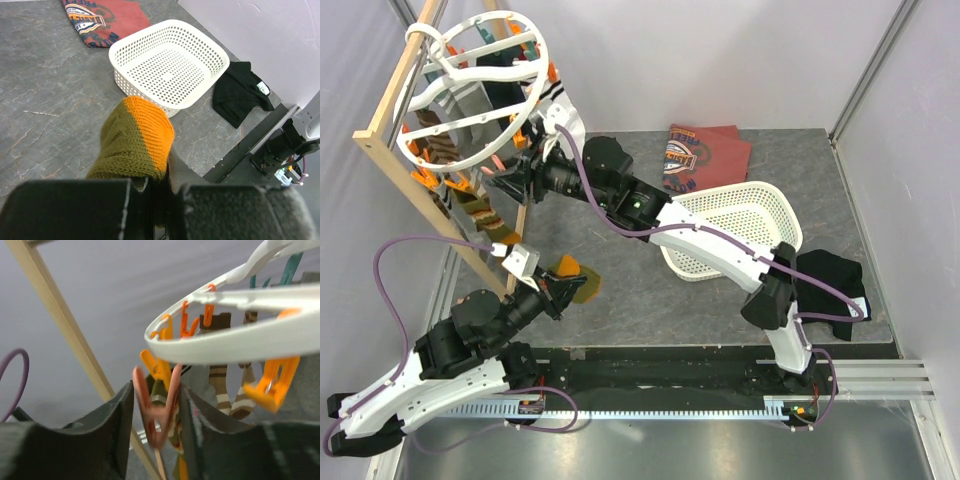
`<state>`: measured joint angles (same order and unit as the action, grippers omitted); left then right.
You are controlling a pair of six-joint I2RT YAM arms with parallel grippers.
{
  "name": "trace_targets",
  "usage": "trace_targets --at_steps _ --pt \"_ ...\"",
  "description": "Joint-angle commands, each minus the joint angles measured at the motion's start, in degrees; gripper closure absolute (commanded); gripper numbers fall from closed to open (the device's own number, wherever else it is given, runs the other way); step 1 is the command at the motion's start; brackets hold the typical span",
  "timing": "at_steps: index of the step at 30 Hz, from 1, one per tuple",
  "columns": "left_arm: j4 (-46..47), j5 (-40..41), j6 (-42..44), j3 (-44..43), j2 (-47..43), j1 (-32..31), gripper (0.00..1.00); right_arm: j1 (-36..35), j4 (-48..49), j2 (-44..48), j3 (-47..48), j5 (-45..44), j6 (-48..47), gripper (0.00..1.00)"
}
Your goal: Remove the socks clipped to the hanger
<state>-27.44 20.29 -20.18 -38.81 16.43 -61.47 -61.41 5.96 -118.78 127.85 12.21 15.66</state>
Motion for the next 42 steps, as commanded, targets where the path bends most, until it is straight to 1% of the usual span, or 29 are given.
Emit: trace_targets --at_steps 1,2,3,5,6,8,9,11,12,14,15,18,20,23,26,30,33,34,36,37,39,40,41,42 --pt "-0.6 -2.1 1.4 -0.7 -1.0 -0.1 0.98 -0.4 2.2 9.1 -7.7 2.9 -1.4 0.47" --pt "-0.8 -3.0 1.2 -0.7 -1.1 -0.1 0.98 -0.4 2.0 10.6 -9.9 3.3 -2.0 0.41" --pt "-1.0 -3.6 1.2 -0.8 -1.4 -0.1 0.98 -0.4 1.7 14.1 -14.6 3.2 -2.6 0.38" --pt "-1.2 -5.1 1.2 -0.6 -2.4 -0.1 0.98 -0.5 1.7 18.0 -20.0 2.2 -4.7 0.32" --pt "-1.2 -6.4 1.2 -0.1 -2.7 -0.1 0.98 -0.4 1.5 22.2 -25.7 1.6 -5.2 0.31" --pt "-1.1 -7.5 1.1 0.0 -3.2 -0.1 0.98 -0.4 1.3 26.6 -31.4 -0.1 -6.7 0.28" --pt "-0.9 -7.9 1.2 -0.1 -3.3 -0.1 0.98 -0.4 0.8 30.8 -36.8 -0.4 -7.0 0.27" --pt "-0.5 -9.2 1.6 -0.3 -3.3 -0.1 0.98 -0.4 0.5 35.0 -42.3 0.4 -8.4 0.26" --pt "-0.3 -9.8 1.8 -0.5 -3.2 -0.1 0.98 -0.4 0.3 38.9 -47.6 1.1 -8.7 0.25" --pt "-0.2 -11.7 2.2 -0.7 -3.2 -0.1 0.98 -0.5 0.0 42.8 -52.6 3.9 -10.0 0.25" --pt "0.0 -12.3 2.2 -0.9 -2.9 -0.1 0.98 -0.3 -0.3 46.1 -57.1 5.3 -10.3 0.24" --pt "0.9 -14.3 1.6 -1.2 -2.2 -0.1 0.98 -0.4 -0.4 50.6 -63.8 11.2 -11.1 0.24" --pt "1.6 -16.6 1.1 -1.5 -1.7 -0.1 0.98 -0.4 0.1 52.7 -66.5 14.1 -11.3 0.23" --pt "3.4 -19.4 0.2 -2.6 -0.8 -0.1 0.98 -0.4 0.7 54.3 -70.5 15.5 -12.1 0.2" --pt "5.0 -20.1 -0.6 -3.6 0.4 -0.1 0.98 -0.4 2.2 53.9 -72.7 16.6 -13.2 0.19" --pt "7.4 -20.1 -1.0 -4.0 1.7 -0.1 0.98 -0.4 5.1 51.1 -74.1 22.0 -12.7 0.19" --pt "8.9 -20.1 -0.6 -4.6 3.9 -0.1 0.98 -0.4 6.3 48.8 -74.6 22.7 -11.6 0.25" --pt "8.9 -20.1 -0.2 -5.1 4.6 -0.1 0.98 -0.4 7.1 48.6 -74.9 22.2 -10.7 0.34" --pt "8.9 -21.4 0.2 -6.2 6.8 -0.1 0.97 -0.4 10.1 48.5 -75.9 21.8 -10.0 0.48" --pt "9.0 -21.3 0.5 -6.5 7.2 -0.1 0.94 -0.4 11.0 48.6 -76.2 20.2 -9.5 0.73" --pt "9.1 -20.7 0.6 -7.1 8.4 -0.1 0.87 -0.4 10.5 49.4 -75.9 15.7 -9.7 1.0" --pt "9.0 -18.7 0.6 -7.2 8.8 -0.1 0.69 -0.3 9.2 49.8 -75.6 9.7 -9.8 1.0" --pt "8.9 -17.8 0.6 -7.3 9.0 -0.1 0.57 -0.3 6.7 50.4 -75.3 5.7 -10.3 1.0" --pt "9.0 -16.7 0.6 -7.2 9.0 -0.1 0.47 0.1 5.8 50.7 -75.4 1.9 -10.2 1.0"
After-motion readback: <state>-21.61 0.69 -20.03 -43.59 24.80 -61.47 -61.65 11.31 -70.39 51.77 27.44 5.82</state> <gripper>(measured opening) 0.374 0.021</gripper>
